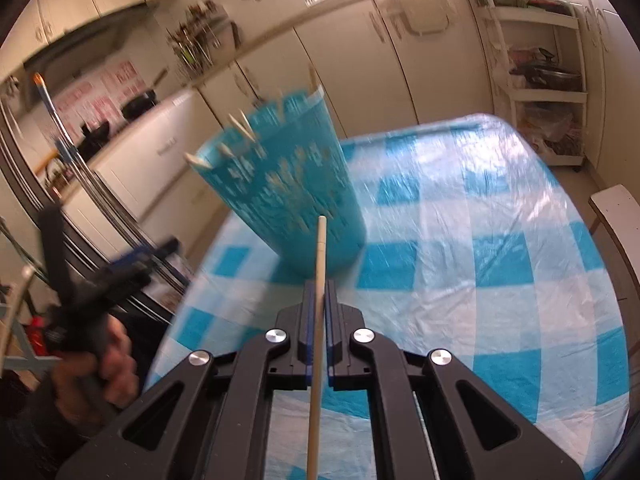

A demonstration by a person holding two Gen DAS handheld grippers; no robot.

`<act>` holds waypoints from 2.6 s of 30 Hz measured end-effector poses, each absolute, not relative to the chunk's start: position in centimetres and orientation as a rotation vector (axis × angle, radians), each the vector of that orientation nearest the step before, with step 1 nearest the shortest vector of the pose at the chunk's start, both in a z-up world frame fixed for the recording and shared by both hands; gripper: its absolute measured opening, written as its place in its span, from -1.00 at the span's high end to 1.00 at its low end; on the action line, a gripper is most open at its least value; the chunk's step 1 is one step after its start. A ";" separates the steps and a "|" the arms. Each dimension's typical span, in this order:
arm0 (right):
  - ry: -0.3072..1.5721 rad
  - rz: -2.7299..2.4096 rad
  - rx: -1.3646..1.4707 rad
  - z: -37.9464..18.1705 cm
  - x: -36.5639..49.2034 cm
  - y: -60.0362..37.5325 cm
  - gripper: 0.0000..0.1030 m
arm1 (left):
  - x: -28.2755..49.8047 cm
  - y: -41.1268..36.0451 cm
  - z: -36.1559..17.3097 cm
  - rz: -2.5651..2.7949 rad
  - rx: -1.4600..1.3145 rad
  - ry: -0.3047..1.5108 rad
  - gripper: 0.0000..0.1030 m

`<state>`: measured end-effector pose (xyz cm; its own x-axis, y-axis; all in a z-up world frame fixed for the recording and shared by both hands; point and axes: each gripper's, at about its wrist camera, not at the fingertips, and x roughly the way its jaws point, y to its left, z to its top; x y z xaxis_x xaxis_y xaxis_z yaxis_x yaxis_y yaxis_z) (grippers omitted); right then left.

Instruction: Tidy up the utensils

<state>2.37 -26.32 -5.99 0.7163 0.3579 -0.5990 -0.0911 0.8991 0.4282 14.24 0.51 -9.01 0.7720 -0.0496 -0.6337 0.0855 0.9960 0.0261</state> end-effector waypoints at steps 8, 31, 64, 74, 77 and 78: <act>0.501 0.334 0.447 2.0 4.4 -26.0 0.90 | 14.5 0.5 -9.6 -0.066 0.048 0.688 -0.54; 0.388 0.182 0.278 1.2 16.4 -21.7 0.89 | 15.5 1.2 -10.7 -0.073 -0.010 0.723 -0.59; 0.506 0.102 0.263 3.8 -2.6 -22.4 -0.86 | 6.0 -0.4 -1.3 -0.041 0.095 0.658 -0.85; 0.463 0.096 0.265 8.7 -9.4 -21.3 -0.86 | -1.5 -1.3 4.9 -0.023 0.168 0.597 -0.85; 0.442 0.113 0.293 9.4 -11.5 -20.7 -0.86 | -3.3 -0.9 6.2 -0.035 0.137 0.600 -0.85; 0.440 0.117 0.298 9.6 -12.0 -20.5 -0.86 | -3.8 -0.8 6.4 -0.041 0.127 0.600 -0.85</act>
